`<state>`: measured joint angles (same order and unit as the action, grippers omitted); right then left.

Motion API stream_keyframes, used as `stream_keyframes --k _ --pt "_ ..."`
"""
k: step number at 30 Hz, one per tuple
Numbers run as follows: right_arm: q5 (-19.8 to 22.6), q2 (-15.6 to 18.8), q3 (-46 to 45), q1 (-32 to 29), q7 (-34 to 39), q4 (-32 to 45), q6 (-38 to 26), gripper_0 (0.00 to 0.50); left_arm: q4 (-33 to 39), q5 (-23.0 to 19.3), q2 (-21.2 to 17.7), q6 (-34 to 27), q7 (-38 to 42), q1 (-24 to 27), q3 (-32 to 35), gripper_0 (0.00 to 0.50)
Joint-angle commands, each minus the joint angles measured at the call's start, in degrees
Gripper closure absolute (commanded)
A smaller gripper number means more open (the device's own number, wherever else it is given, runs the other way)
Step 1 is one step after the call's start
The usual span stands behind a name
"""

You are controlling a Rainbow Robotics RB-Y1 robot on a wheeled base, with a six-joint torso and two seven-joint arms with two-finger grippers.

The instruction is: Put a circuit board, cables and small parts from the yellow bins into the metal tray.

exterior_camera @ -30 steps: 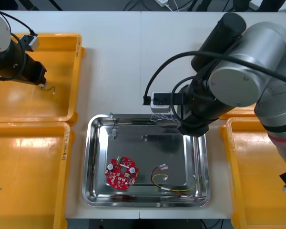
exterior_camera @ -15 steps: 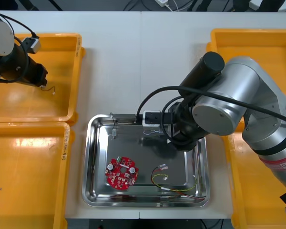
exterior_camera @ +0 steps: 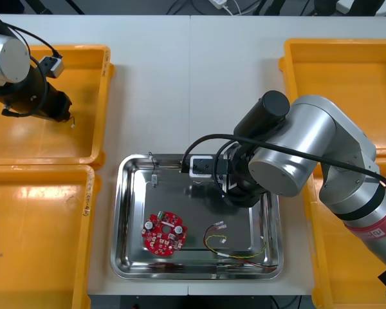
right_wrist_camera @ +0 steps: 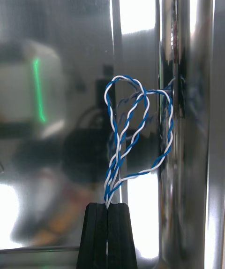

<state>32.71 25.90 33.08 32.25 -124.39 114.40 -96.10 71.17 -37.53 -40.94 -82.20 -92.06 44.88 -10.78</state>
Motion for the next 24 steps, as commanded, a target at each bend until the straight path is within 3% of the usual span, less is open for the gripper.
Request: stream_keyframes --k 1,20,21,23,24 --pt "-0.63 -1.02 1.02 -0.87 -2.0 0.56 0.57 0.5 0.02 -0.44 -0.81 0.64 -7.87 2.67 -0.38 0.0" --pt "-2.38 -1.02 1.02 -1.75 -2.7 0.56 1.09 0.494 0.02 -1.23 -0.81 2.66 -8.13 1.36 -0.38 0.0" --pt "-2.38 -1.02 1.11 -1.75 -2.7 0.56 1.27 0.443 0.02 -1.23 -0.9 2.66 -8.22 1.18 -0.47 0.0" --pt "-2.56 -1.02 1.02 -1.66 -2.7 0.56 1.36 0.29 0.02 -1.32 -0.9 2.66 -8.22 1.18 -0.47 0.0" --pt "-2.56 -1.02 1.11 -1.66 -2.61 0.56 1.36 0.264 0.02 -1.32 -0.81 2.66 -8.22 1.09 -0.47 0.0"
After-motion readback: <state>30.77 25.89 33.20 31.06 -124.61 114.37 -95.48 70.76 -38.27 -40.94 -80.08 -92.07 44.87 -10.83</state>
